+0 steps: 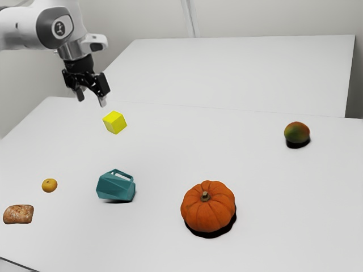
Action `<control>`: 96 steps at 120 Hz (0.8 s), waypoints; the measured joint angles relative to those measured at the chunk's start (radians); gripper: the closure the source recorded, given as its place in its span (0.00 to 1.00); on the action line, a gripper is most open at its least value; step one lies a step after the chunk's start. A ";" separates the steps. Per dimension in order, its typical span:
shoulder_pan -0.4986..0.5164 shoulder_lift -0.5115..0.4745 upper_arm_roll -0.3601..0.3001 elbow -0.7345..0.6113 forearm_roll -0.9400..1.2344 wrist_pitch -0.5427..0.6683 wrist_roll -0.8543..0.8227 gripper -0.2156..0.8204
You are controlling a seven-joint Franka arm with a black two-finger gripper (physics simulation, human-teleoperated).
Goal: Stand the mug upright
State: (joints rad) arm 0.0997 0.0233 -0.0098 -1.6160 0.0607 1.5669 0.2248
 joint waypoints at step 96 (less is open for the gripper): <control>0.004 0.063 0.255 -0.298 -0.397 0.140 0.070 0.21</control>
State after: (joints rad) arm 0.1033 0.0864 0.2452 -1.9136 -0.3366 1.7069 0.2947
